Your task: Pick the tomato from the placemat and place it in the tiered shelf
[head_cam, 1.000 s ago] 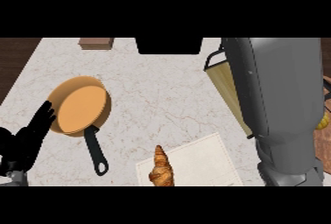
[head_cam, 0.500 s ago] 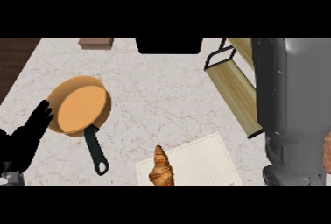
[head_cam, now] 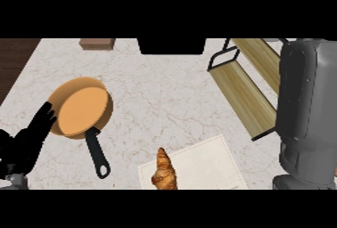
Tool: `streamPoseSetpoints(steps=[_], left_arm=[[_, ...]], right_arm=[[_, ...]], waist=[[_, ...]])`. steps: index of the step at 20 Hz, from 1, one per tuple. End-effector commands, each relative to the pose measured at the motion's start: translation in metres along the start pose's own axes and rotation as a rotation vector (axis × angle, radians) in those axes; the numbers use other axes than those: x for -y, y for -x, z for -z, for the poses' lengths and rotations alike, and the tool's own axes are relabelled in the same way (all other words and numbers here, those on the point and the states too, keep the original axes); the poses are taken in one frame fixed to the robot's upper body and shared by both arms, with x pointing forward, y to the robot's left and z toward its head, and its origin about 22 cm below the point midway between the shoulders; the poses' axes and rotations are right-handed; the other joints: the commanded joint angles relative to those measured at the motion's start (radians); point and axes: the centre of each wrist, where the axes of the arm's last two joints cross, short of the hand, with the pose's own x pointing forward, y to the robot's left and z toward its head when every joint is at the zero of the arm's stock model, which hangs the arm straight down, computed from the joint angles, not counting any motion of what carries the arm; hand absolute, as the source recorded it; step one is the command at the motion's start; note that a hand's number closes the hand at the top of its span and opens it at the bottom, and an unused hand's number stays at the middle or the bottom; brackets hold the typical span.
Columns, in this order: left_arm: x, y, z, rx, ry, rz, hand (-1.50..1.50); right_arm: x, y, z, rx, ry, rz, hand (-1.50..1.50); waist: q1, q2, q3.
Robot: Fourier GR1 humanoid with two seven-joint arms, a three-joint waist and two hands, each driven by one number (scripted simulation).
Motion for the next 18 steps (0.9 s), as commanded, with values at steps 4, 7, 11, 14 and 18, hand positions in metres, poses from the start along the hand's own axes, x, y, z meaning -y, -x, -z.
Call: streamPoseSetpoints(steps=[4, 7, 11, 14, 18], left_arm=[[0.003, 0.002, 0.003, 0.004, -0.008, 0.008, 0.0], [-0.018, -0.008, -0.003, 0.001, 0.007, 0.001, 0.0], [-0.001, -0.001, 0.009, 0.002, 0.007, 0.013, 0.0], [-0.012, 0.001, 0.002, -0.006, -0.004, 0.0, 0.0], [0.008, -0.001, 0.002, 0.018, 0.01, -0.002, 0.0]], right_arm=[[-0.002, 0.009, -0.001, -0.086, -0.005, -0.018, -1.5], [-0.026, 0.021, 0.0, -0.073, -0.001, 0.075, -1.5], [-0.001, 0.025, 0.01, -0.092, 0.012, 0.219, -1.5], [0.027, 0.032, 0.003, -0.118, -0.033, 0.328, -1.5], [0.043, 0.032, 0.001, -0.151, -0.023, 0.45, -1.5]], waist=[[0.001, -0.001, 0.0], [0.008, 0.001, 0.0], [-0.002, 0.001, 0.0], [-0.001, -0.006, 0.0], [0.006, -0.004, 0.0]])
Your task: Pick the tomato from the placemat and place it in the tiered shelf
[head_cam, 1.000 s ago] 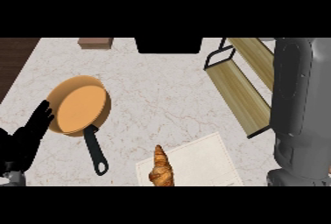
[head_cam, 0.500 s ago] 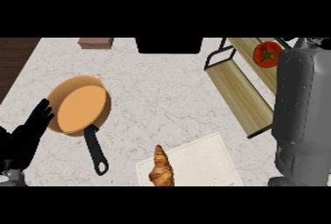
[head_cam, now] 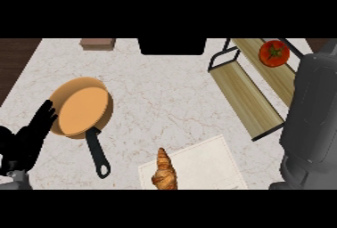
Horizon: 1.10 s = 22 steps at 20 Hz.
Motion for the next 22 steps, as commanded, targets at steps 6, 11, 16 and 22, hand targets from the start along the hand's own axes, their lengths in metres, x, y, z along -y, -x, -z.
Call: streamPoseSetpoints(steps=[6, 11, 16, 22], left_arm=[[0.001, 0.008, -0.013, -0.005, -0.007, 0.014, 0.0], [-0.015, 0.001, -0.002, -0.017, -0.029, 0.004, 0.0], [-0.02, 0.001, -0.008, -0.027, -0.043, 0.004, 0.0], [-0.015, 0.023, -0.02, -0.076, -0.045, 0.021, 0.0]], right_arm=[[0.084, 0.01, -0.033, -0.043, 0.067, 0.302, -1.5], [0.143, 0.02, -0.052, -0.082, 0.147, 0.368, -1.5], [0.176, 0.049, -0.067, -0.127, 0.2, 0.349, -1.5], [0.192, 0.083, -0.071, -0.122, 0.183, 0.28, -1.5]], waist=[[-0.006, -0.008, -0.001], [-0.024, -0.015, -0.002], [-0.042, -0.032, -0.003], [-0.065, -0.052, -0.004]])
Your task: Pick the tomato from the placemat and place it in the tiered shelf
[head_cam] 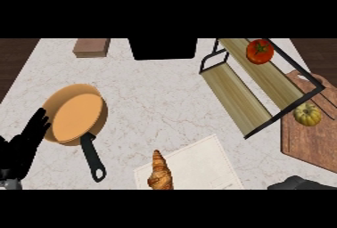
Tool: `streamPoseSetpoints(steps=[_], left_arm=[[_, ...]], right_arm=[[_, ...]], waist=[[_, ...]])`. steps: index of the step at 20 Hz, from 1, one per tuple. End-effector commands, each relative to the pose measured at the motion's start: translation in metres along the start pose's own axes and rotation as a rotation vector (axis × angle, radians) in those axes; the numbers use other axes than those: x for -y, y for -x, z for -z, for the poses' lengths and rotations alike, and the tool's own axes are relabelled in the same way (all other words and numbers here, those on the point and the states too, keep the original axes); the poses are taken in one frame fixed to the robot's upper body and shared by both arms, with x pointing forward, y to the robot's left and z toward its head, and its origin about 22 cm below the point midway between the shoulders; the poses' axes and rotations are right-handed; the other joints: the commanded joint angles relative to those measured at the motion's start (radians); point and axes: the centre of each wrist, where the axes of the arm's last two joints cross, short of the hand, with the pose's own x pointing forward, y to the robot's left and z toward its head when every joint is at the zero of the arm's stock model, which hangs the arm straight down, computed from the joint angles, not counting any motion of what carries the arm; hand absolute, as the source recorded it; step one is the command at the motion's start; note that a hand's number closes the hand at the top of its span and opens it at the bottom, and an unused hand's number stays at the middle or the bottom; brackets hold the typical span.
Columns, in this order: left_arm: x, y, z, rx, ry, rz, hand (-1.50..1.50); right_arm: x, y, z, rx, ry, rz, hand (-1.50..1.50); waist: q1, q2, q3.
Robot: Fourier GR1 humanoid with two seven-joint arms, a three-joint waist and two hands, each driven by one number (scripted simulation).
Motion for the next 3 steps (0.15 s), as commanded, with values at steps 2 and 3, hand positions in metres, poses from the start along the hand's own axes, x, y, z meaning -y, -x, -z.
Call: streamPoseSetpoints(steps=[2, 3], left_arm=[[-0.0121, 0.0026, -0.0034, -0.021, -0.024, 0.009, 0.0], [-0.0064, 0.0055, -0.0086, -0.016, -0.015, 0.002, 0.0]], right_arm=[[0.0334, 0.0086, -0.0051, -0.156, -0.06, -0.116, -1.5], [0.0378, 0.014, -0.0049, -0.149, -0.063, -0.12, -1.5]], waist=[[-0.024, -0.018, -0.002], [-0.019, -0.019, -0.001]])
